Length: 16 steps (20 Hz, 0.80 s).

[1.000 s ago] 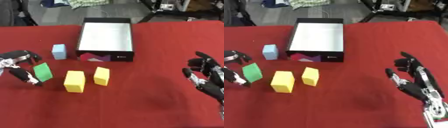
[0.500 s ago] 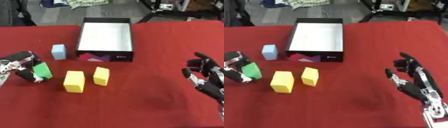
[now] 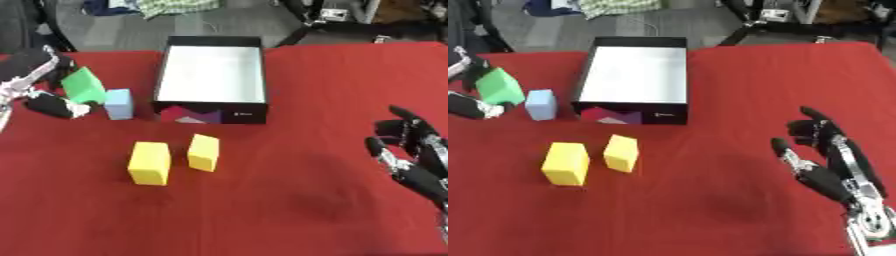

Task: Pick up objects on the table and place them in the box.

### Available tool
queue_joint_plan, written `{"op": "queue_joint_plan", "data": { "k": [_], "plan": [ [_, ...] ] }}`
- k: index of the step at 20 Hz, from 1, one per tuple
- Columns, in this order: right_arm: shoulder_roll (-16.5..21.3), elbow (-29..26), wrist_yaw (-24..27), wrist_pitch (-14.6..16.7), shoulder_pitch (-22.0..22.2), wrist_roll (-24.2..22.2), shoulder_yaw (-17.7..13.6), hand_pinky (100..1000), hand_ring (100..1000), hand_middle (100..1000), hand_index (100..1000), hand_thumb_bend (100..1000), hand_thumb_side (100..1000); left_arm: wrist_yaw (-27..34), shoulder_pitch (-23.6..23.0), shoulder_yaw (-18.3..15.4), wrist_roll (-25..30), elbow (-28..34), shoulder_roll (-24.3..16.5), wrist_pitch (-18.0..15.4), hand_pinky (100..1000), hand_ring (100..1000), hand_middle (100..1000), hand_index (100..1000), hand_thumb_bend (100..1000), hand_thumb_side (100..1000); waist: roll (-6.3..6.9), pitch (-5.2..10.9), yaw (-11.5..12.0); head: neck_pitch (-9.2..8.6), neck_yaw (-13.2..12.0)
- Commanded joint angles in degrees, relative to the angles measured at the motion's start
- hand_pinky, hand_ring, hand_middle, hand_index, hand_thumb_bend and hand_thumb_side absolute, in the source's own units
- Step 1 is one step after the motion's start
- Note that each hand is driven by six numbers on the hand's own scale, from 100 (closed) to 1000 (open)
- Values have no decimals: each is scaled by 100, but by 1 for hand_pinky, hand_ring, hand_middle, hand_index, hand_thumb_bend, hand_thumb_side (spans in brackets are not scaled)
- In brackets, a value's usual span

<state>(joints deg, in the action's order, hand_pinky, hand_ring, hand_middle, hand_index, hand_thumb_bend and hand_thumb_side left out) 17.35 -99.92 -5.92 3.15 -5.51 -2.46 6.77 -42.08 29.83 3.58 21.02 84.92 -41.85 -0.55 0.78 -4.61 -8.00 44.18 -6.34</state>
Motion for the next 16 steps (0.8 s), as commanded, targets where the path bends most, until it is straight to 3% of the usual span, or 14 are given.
{"op": "queue_joint_plan", "data": {
  "k": [1, 6, 11, 12, 14, 16],
  "plan": [
    [75, -35, 47, 9, -35, -36, 15, 779, 772, 706, 937, 407, 460, -206, 581, 249, 114, -246, -69, -67, 559, 386, 350, 522, 433, 340, 51, 188, -17, -6, -52],
    [49, -16, 78, 7, -13, -76, 63, 779, 772, 709, 938, 393, 464, -804, 1645, 741, 176, -1541, 701, -340, 562, 411, 363, 536, 452, 343, 4, 219, -90, -6, -91],
    [37, -7, 114, 8, -32, -145, 119, 779, 772, 710, 938, 386, 470, -1558, 2133, 654, -319, -2930, 1547, -411, 591, 446, 402, 579, 496, 368, -58, 236, -215, -6, -96],
    [32, -4, 122, 8, -31, -157, 128, 779, 772, 710, 938, 386, 471, -1641, 2179, 590, -444, -3162, 1684, -428, 609, 469, 435, 612, 532, 390, -66, 237, -238, -6, -97],
    [21, 1, 134, 9, -27, -172, 137, 779, 772, 710, 938, 384, 472, -1771, 2254, 517, -686, -3478, 1860, -500, 673, 553, 530, 721, 773, 547, -70, 239, -272, -6, -95],
    [15, 6, 139, 12, -27, -178, 139, 779, 772, 710, 938, 382, 473, -1811, 2288, 506, -912, -3581, 1925, -589, 710, 617, 600, 784, 901, 614, -63, 239, -288, -6, -83]
  ]
}}
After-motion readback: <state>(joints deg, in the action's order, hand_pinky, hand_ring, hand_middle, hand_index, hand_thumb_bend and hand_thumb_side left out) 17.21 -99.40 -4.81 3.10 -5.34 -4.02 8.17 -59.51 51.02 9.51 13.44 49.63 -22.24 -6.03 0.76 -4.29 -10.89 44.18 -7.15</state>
